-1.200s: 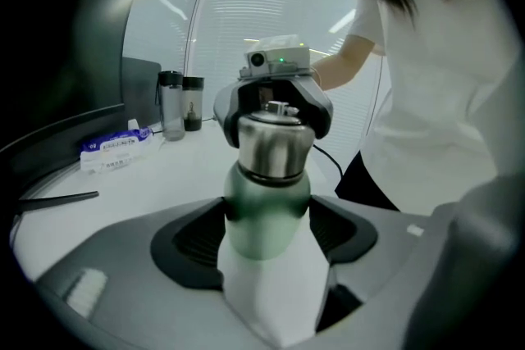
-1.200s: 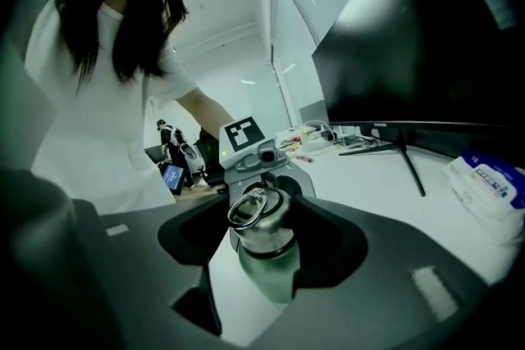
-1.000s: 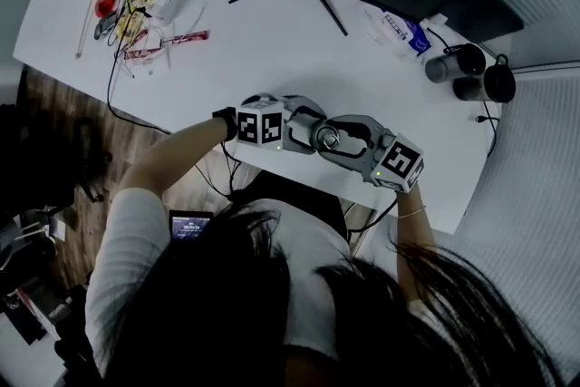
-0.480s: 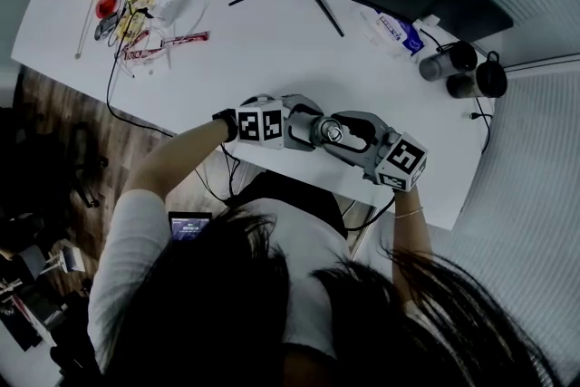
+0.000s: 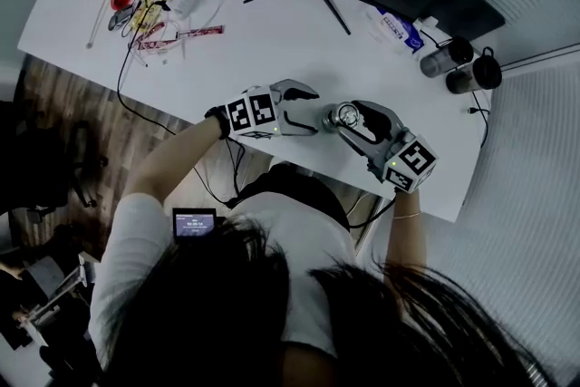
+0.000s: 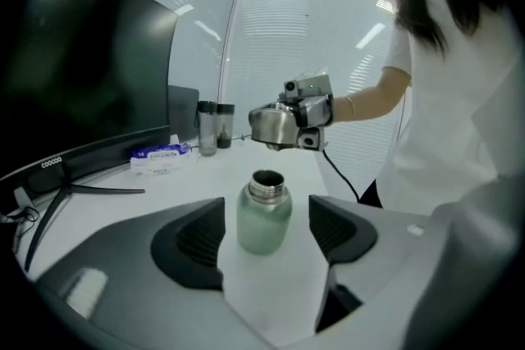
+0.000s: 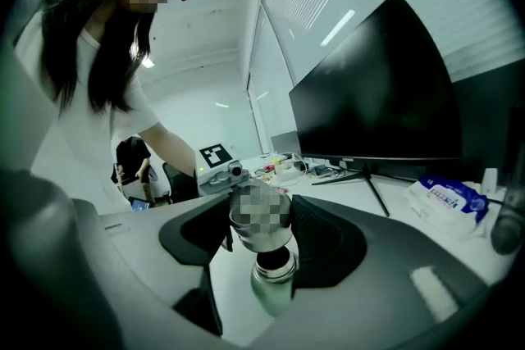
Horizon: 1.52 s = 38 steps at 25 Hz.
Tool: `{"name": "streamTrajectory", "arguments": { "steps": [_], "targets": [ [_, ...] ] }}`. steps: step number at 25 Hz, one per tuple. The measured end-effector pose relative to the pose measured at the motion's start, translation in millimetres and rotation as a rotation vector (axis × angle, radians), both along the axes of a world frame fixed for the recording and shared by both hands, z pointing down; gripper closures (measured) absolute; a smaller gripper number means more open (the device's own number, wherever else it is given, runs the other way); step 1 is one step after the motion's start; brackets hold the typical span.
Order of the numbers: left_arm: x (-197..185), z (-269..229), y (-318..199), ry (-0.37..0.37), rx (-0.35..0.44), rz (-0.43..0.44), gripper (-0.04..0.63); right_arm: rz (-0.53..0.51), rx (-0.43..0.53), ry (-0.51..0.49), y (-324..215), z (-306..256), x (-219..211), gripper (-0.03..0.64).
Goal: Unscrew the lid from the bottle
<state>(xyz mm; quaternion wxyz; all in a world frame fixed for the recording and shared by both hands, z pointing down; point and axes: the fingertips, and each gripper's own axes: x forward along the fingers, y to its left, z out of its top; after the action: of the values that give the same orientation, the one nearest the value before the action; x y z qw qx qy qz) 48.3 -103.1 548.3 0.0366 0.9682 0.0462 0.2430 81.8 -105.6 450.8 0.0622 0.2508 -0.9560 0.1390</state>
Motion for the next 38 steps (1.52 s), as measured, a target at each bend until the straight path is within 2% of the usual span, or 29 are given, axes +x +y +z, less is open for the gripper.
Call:
{"name": "streamTrajectory", "arguments": {
  "steps": [11,20,28,34,38],
  "targets": [
    [-20.9,-72.9,-17.0,0.139,0.094,-0.217,0.25,0.264,0.14,0.01,6.4,-53.6,17.7,0.383],
    [-23.8,-123.9,-31.4,0.292,0.093,-0.47,0.303,0.515,0.206,0.031,4.0,-77.1,43.3,0.383],
    [-22.3,-146.2,-33.4,0.331,0.103,-0.644,0.365,0.664,0.212,0.027,9.1,-88.5,64.8,0.383],
    [-22.6,-149.2,-34.5,0.32,0.117,-0.724,0.385,0.701,0.252,0.028,15.8,-98.7,72.2,0.383],
    [-22.7,-151.6,-33.4,0.321,0.13,-0.769,0.433,0.706,0.268,0.025,18.1,-100.4,74.4,0.383]
  ]
}}
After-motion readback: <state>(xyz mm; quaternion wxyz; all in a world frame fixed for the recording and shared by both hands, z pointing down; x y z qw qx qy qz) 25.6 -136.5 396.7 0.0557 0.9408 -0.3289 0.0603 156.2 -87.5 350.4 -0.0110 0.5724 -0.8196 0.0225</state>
